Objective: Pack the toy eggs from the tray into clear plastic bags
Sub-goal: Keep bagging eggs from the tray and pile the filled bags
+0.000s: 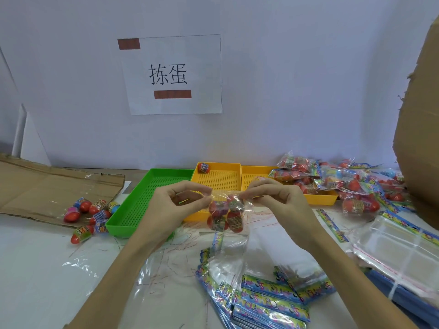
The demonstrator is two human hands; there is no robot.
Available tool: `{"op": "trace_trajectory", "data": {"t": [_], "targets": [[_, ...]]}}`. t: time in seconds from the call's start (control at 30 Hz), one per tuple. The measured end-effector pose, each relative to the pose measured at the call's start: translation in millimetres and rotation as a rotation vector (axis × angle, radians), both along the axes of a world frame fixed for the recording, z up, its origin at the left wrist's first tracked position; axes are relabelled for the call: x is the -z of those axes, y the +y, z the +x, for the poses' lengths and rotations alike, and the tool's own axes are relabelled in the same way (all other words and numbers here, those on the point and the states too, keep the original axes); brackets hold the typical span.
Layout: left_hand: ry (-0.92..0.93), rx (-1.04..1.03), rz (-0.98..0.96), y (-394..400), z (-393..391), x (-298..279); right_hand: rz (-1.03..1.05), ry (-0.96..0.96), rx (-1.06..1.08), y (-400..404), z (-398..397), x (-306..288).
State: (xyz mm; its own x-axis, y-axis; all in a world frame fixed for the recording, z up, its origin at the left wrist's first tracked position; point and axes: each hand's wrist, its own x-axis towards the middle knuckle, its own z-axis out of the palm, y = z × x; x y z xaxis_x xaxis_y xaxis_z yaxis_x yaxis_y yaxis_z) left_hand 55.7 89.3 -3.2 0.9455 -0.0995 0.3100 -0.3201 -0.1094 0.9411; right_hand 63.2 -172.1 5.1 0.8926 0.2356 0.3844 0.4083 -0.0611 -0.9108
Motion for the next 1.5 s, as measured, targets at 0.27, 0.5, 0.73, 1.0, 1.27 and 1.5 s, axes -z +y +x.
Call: {"op": "trace_trajectory", "data": {"t": [0.27,0.5,0.73,1.0,1.27,1.5], "targets": [[-0.043,-0.018,-0.185,-6.6,0.6,0.1,0.106,-0.077,0.058,15.0,-3.3,3.9],[-0.066,0.055,0.029,-6.7,-3.2,-3.1,0.009,-0.079,-0.011,12.6,-6.1,1.4],[0.004,0.089,0.176,-26.5,-13.1,-5.5,-0.064,-0.077,-0.056,21.8,-8.7,3.8],[0.131,-0.074,-0.100,-23.3,-8.4,-7.6,-0.138,0.145,0.053,6.5,0.9,4.3],[0.286,0.009,-0.252,-23.7,-7.9,-8.2,-0.102,0.054,0.109,10.6,0.0,6.9],[0.452,0.138,-0.539,-25.4,-4.1,-8.4,0.060,-0.172,0.275,23.7,-5.7,3.8]]}}
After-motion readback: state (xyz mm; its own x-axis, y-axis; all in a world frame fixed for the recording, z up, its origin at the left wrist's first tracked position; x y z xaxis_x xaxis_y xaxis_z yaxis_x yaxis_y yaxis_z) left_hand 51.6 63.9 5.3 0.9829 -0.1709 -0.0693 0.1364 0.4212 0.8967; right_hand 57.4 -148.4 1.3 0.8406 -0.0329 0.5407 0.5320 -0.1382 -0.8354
